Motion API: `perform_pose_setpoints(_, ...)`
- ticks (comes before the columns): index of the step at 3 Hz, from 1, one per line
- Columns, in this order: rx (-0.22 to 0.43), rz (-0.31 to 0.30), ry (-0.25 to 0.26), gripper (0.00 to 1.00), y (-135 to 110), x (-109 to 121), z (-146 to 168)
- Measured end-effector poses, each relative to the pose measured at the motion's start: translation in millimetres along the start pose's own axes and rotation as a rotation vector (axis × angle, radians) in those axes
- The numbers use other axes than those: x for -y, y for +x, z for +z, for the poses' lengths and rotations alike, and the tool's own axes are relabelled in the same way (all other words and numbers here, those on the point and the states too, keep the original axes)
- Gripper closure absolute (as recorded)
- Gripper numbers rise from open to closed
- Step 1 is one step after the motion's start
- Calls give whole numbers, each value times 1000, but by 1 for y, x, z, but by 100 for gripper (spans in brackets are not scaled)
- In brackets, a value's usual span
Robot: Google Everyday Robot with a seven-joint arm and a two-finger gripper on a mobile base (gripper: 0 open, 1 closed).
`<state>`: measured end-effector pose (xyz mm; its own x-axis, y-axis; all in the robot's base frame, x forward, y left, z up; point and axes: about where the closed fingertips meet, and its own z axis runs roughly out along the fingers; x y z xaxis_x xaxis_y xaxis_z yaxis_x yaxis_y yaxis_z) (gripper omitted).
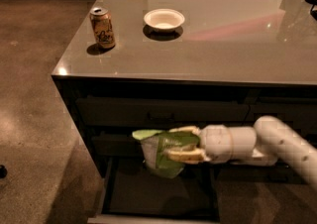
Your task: Place green rice chip bag into bottom drawer
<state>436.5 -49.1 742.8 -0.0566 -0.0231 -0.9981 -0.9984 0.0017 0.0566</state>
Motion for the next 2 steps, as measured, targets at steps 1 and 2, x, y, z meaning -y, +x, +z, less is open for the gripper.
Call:
perform_pose_setpoints(1,79,14,-53,100,63,9,12)
perform_pose_setpoints(2,106,33,-60,100,75,9,16)
